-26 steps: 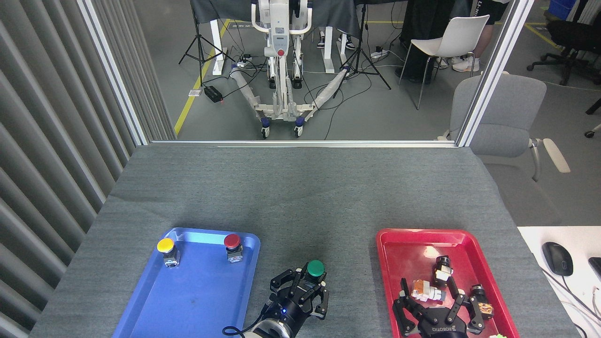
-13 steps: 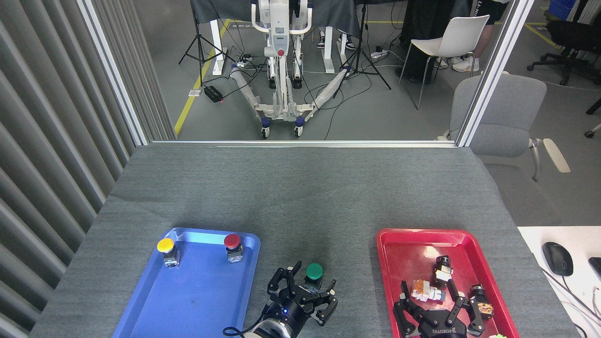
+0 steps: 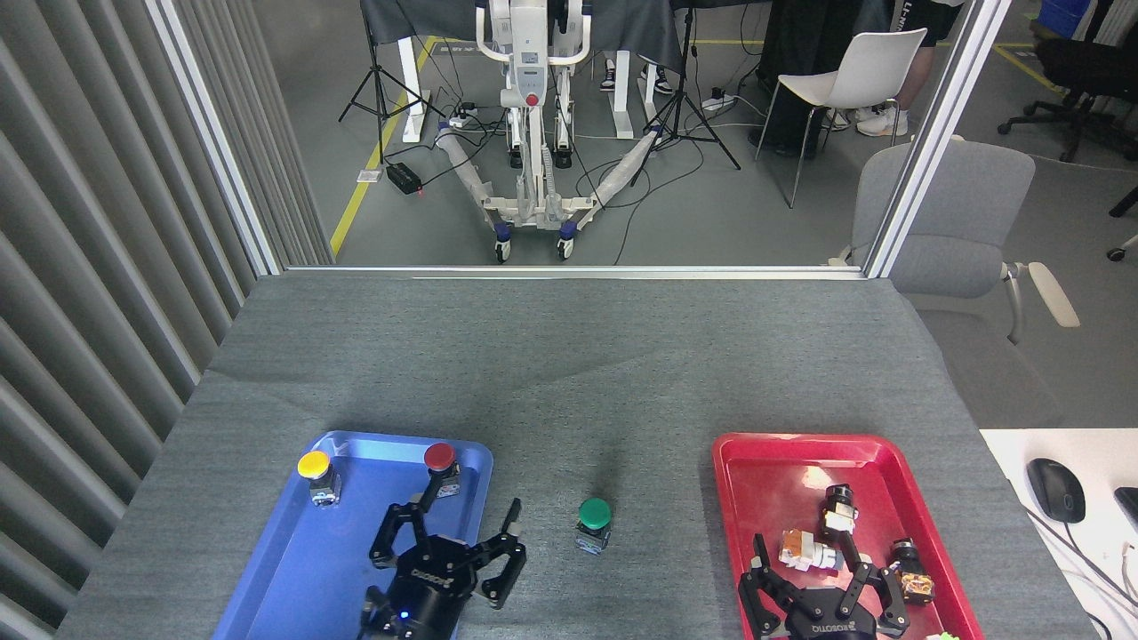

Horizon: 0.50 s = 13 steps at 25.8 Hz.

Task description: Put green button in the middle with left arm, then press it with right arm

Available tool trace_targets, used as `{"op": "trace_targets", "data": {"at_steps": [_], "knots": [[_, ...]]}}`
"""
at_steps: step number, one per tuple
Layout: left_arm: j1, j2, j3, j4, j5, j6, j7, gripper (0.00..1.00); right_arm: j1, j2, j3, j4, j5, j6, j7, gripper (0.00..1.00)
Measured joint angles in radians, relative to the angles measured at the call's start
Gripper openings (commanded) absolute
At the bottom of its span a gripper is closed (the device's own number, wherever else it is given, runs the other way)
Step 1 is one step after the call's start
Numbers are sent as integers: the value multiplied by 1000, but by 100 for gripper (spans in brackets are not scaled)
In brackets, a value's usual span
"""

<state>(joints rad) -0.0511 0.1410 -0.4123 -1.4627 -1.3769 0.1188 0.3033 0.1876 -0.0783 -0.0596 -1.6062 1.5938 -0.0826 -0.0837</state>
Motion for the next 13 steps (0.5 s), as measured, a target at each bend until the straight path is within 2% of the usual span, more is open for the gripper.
{"op": "trace_targets", "data": {"at_steps": [3, 6, 9, 13], "knots": [[77, 43, 188, -65, -7, -97, -52, 100, -9, 3, 24, 22, 0, -3, 7, 68], [102, 41, 354, -64, -17, -247, -110, 100, -35, 8, 61, 45, 0, -4, 8, 46], [93, 33, 420, -59, -15, -313, -135, 100, -65, 18, 101, 69, 0, -3, 10, 24], [78, 33, 444, -52, -9, -337, -144, 100, -115, 30, 162, 120, 13, 0, 10, 3]]}}
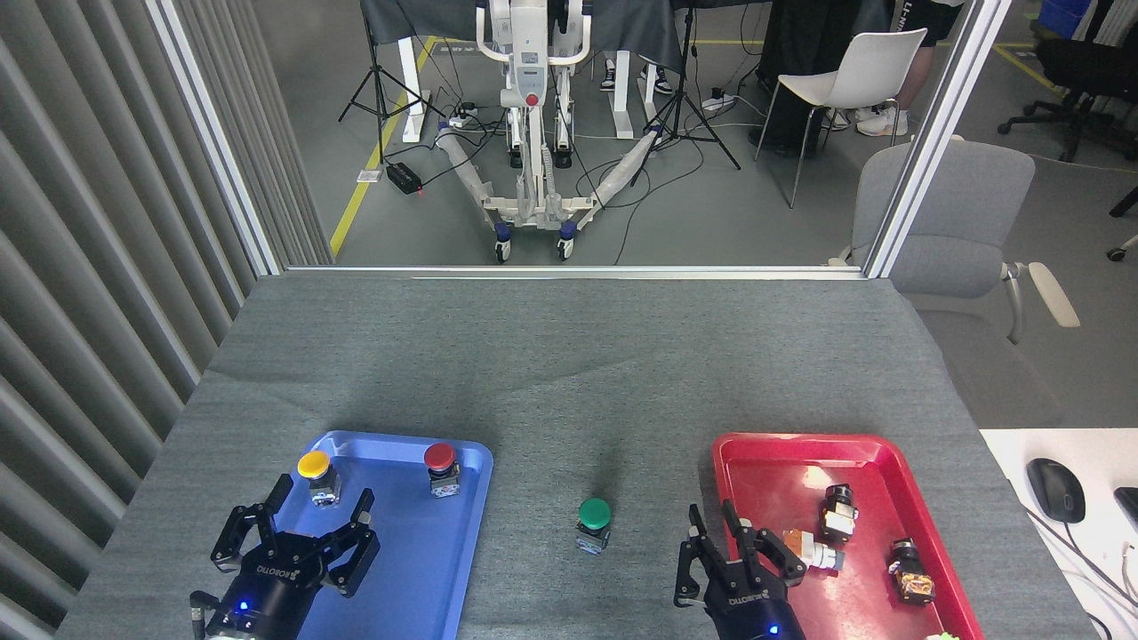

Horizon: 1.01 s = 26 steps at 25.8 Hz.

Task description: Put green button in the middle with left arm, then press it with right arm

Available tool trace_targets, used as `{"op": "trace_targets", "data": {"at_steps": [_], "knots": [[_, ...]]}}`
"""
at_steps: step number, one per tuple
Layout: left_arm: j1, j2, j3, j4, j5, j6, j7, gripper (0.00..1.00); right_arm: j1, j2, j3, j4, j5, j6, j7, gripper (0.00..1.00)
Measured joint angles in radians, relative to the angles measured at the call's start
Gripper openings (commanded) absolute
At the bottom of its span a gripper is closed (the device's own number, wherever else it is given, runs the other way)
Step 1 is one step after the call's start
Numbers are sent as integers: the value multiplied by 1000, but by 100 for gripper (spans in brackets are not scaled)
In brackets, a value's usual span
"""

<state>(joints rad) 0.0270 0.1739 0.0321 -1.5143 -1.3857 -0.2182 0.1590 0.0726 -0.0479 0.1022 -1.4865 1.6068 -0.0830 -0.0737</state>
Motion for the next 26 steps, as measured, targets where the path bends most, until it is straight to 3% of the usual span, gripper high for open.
{"op": "trace_targets", "data": {"at_steps": [1, 13, 19, 26], "knots": [[-1, 0, 3, 1, 1, -1, -2, 100, -14, 2, 17, 16, 8, 2, 0, 0], [-4, 2, 47, 12, 3, -3, -1, 100, -177, 79, 177, 241, 57, 53, 4, 0], [34, 4, 82, 15, 5, -10, 10, 100, -217, 112, 210, 331, 64, 86, -1, 0], [52, -3, 94, 16, 6, -10, 12, 100, -230, 118, 215, 368, 80, 96, -3, 1]]}}
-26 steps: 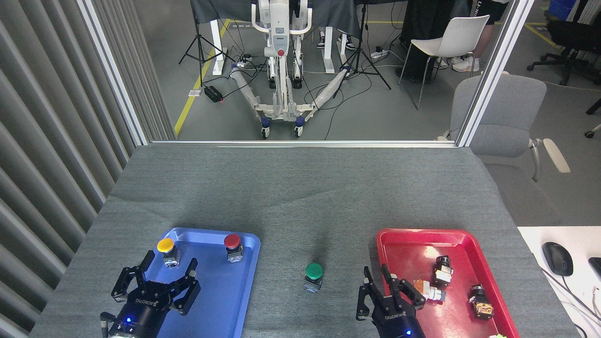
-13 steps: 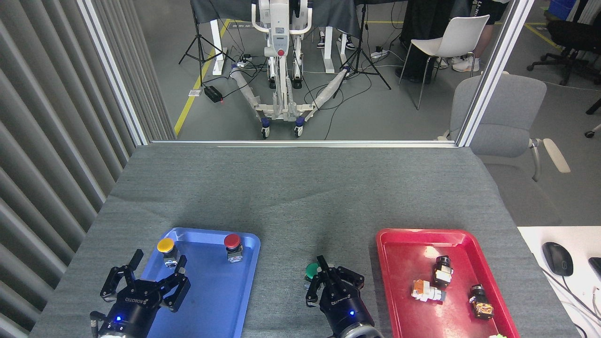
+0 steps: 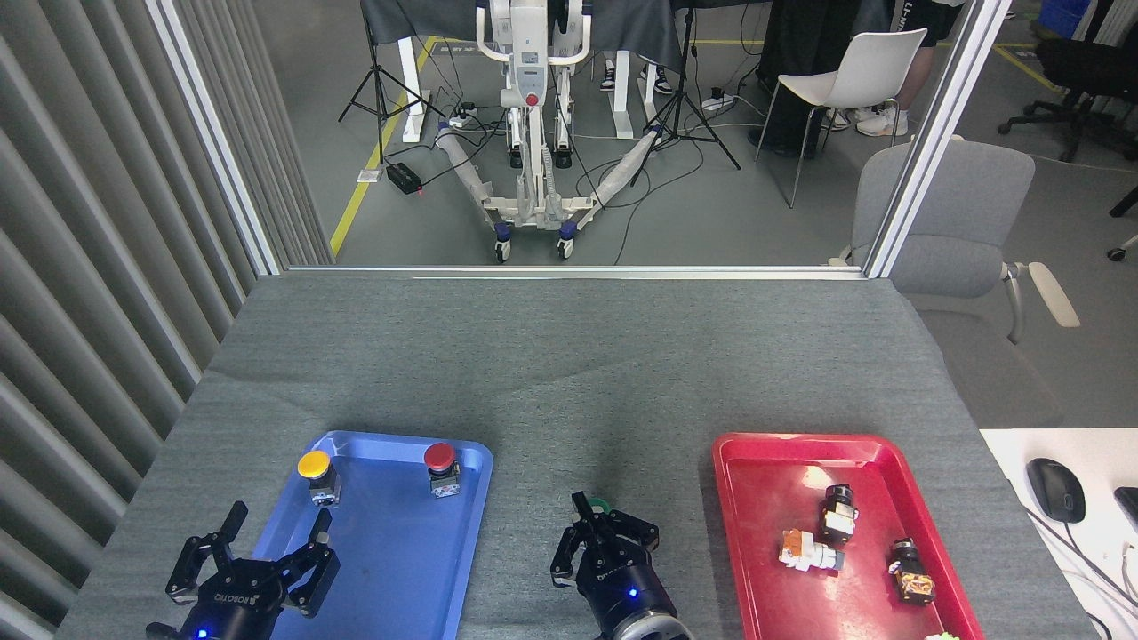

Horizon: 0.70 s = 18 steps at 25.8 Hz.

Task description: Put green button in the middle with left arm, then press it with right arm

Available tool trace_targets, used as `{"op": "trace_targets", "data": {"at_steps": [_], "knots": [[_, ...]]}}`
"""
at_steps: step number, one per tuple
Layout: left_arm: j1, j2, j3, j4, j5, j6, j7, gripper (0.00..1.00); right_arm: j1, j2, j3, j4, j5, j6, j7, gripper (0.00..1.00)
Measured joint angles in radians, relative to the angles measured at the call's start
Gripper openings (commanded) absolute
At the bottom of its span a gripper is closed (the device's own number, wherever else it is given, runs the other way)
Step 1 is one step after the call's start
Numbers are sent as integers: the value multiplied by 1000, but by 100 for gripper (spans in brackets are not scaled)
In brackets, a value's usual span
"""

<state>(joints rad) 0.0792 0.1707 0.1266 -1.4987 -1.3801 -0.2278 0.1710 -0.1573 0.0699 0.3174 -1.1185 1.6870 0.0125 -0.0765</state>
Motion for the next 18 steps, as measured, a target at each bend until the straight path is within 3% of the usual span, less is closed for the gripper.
{"op": "trace_targets", "data": {"at_steps": [18], "knots": [[-53, -16, -4, 87, 0, 3, 0, 100, 2, -5, -4, 3, 0, 40, -5, 2]]}}
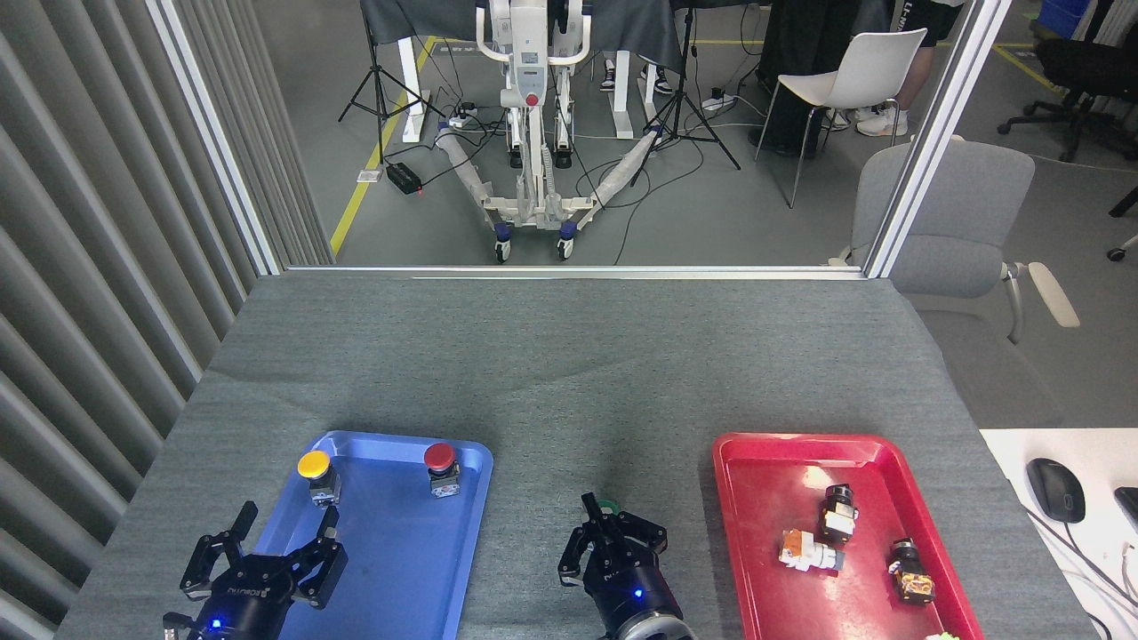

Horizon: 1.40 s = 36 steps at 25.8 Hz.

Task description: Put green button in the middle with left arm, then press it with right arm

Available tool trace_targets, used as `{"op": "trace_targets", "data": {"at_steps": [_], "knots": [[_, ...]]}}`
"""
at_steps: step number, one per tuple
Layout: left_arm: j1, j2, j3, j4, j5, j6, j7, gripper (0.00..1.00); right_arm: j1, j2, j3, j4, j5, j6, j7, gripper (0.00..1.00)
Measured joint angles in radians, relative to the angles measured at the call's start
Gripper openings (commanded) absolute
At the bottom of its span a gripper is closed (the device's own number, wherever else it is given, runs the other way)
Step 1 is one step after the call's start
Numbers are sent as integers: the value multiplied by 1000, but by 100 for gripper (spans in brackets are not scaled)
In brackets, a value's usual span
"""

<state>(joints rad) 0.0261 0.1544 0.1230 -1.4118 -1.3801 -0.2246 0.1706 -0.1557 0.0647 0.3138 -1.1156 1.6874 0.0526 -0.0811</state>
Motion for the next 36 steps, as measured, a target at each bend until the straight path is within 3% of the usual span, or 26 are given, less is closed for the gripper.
{"op": "trace_targets", "data": {"at_steps": [8, 10, 11, 12, 14, 15, 22, 29, 36], "knots": [[-4, 1, 4, -25, -1, -2, 2, 100, 20, -23, -10, -114, -19, 23, -5, 8], [1, -1, 8, -49, 0, 1, 2, 100, 37, -37, -22, -149, -20, 23, -8, 18], [3, -2, 9, -63, 0, 3, 3, 100, 50, -46, -33, -165, -21, 23, -8, 29], [6, -5, 10, -73, 2, 3, 4, 100, 64, -54, -45, -180, -21, 21, -8, 46], [18, -15, 12, -88, 6, 4, 4, 100, 94, -74, -76, -214, -23, 17, -15, 88], [23, -18, 13, -91, 7, 4, 4, 100, 116, -85, -95, -235, -27, 17, -19, 96], [36, -50, 25, -116, 8, 18, -1, 100, 239, -145, -230, -383, -127, -38, -27, 99], [81, -74, 47, -170, 11, 25, 7, 100, 303, -175, -311, -455, -145, -77, -30, 99], [86, -33, 9, -140, 12, 50, 39, 100, 332, -184, -347, -497, -165, -77, -33, 99]]}}
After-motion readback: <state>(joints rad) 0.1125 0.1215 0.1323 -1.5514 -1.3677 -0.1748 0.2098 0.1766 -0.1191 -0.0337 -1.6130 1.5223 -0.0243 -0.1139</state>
